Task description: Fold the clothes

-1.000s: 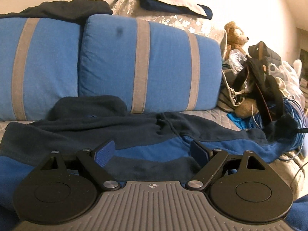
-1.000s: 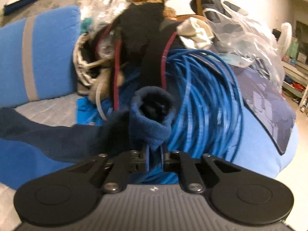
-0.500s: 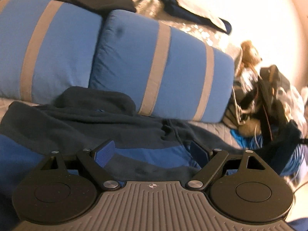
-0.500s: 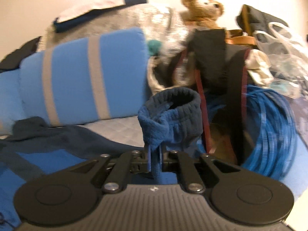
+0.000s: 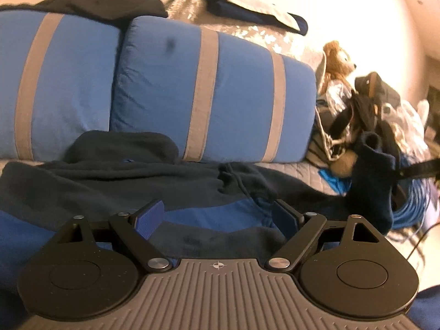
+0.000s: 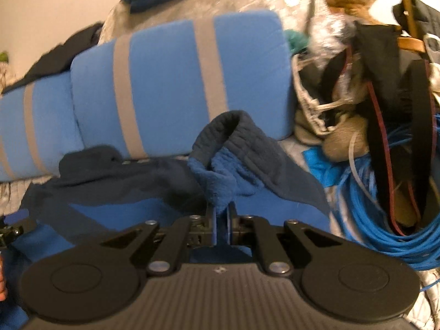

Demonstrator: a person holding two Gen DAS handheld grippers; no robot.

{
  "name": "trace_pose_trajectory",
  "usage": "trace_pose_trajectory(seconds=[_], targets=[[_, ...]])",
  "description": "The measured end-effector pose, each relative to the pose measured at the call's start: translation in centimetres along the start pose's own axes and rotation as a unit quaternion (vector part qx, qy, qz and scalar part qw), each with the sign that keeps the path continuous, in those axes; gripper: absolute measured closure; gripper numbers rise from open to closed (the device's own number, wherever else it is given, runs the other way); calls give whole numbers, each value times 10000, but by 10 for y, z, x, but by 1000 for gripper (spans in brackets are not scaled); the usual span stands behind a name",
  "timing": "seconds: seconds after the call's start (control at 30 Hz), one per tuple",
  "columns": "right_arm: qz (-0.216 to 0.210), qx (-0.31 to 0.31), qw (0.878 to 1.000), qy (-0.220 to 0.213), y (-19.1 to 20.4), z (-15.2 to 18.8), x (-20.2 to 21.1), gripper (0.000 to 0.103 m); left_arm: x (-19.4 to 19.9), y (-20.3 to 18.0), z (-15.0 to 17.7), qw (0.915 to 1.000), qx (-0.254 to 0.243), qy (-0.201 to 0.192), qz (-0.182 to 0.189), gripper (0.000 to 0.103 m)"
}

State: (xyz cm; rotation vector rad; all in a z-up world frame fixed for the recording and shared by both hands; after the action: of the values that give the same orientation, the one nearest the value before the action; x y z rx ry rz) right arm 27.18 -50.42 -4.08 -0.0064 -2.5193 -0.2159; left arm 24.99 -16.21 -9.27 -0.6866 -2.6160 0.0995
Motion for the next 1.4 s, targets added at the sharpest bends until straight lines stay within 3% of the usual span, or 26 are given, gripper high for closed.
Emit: trace_pose_trajectory(seconds=[0.23, 0.4, 0.5, 0.57, 0.6, 0.63, 0.8, 0.97, 1.1, 1.17, 1.2, 1.23, 1.3, 1.4], targets=[[-317, 522, 9980, 173, 67, 6, -25, 97, 0, 1, 1, 9990, -337, 28, -293, 17], [-685, 1125, 9909, 285, 120, 16, -34, 97, -2, 5, 1, 9998, -81, 95, -156, 17], [-913, 1658, 9802, 581, 147, 34, -43, 95, -3, 9, -1, 9998, 72, 110, -150, 17], [-1013, 2092, 9689, 854, 159, 50, -48, 85, -3, 12, -2, 9996, 24, 92, -270, 17], [-1032, 2351, 9621, 923, 162, 58, -50, 65, -2, 12, -2, 9995, -3, 83, -308, 17], [-1062, 2575, 9559, 933, 164, 63, -49, 58, -2, 12, -2, 9995, -9, 78, -302, 17], [-1302, 3297, 9312, 847, 166, 76, -46, 37, -2, 8, -4, 9998, 86, 51, -163, 17], [-1179, 3921, 9089, 790, 165, 77, -56, 32, -3, 3, -4, 9999, 108, 86, -83, 17], [-1271, 4313, 8896, 803, 169, 80, -65, 35, -2, -3, -1, 9999, 58, 101, 120, 17], [-1376, 4397, 8836, 840, 173, 85, -68, 52, -3, -2, 2, 9997, 79, 177, 154, 17], [-1420, 4420, 8816, 855, 174, 87, -68, 72, -4, -2, 4, 9994, 140, 238, 195, 17], [-1396, 4440, 8812, 825, 175, 89, -68, 81, -4, -1, 6, 9989, 245, 297, 280, 17], [-1328, 4485, 8814, 655, 176, 91, -63, 89, -5, -1, 10, 9968, 475, 419, 480, 17], [-1170, 4623, 8786, 270, 176, 90, -52, 91, -8, -3, 14, 9907, 846, 644, 854, 17]])
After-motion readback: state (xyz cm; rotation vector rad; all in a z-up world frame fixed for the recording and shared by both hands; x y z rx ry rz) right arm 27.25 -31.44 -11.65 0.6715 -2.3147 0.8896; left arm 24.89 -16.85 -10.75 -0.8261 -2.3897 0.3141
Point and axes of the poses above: each gripper's, at about its wrist camera, not at the fingertips, and x roughly against the way its jaws point, y to its left, z to its underside, the point moved 9 cm from there along -x, roughly the way its jaws point, and after that the axes turned 4 degrees about -y, right-handed, at the moved point
